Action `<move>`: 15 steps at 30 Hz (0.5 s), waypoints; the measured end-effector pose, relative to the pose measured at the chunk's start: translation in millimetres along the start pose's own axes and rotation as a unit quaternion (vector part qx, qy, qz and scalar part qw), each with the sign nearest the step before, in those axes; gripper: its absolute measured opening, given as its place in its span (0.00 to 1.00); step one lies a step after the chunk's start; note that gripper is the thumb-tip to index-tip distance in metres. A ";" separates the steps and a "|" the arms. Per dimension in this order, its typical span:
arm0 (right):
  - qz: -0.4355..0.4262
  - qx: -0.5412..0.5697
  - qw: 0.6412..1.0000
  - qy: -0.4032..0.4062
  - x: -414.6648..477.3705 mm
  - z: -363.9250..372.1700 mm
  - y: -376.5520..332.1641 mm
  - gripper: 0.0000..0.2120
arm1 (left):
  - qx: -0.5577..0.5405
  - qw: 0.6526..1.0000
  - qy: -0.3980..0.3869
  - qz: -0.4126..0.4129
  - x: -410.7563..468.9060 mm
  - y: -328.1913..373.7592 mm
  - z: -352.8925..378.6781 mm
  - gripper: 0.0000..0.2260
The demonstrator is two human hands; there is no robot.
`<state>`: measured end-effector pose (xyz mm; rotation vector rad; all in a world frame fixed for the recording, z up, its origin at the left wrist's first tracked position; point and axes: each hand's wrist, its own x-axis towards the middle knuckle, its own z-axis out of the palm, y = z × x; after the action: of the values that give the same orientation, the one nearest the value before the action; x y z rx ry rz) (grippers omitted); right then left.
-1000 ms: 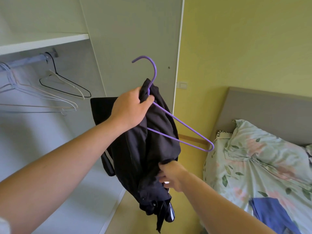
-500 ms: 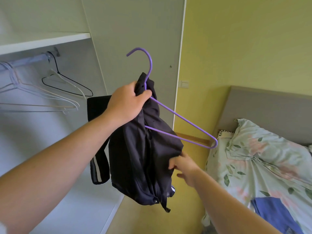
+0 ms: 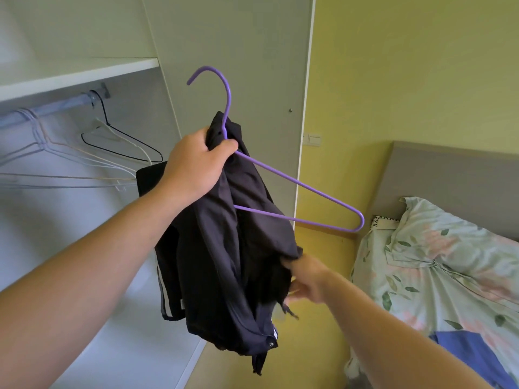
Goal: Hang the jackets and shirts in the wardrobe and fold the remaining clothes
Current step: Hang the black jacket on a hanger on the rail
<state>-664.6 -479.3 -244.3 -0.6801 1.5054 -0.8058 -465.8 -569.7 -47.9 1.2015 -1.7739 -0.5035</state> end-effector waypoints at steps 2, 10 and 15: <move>-0.049 0.151 0.985 0.068 7.1 -22.3 -8.3 0.11 | 0.000 1.000 0.007 -0.005 0.3 0.0 -6.3 0.12; 0.047 0.050 0.997 -0.024 5.4 -0.3 42.1 0.56 | -0.043 0.999 0.011 0.006 -1.1 13.6 -6.3 0.12; -0.021 -0.219 0.975 -0.042 7.9 28.3 37.6 0.42 | -0.070 0.998 0.007 -0.006 -3.3 12.1 -2.9 0.11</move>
<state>-635.7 -466.4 -280.0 -1.0613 1.6093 -0.4671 -469.2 -561.0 -39.0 1.1163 -1.6914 -0.6146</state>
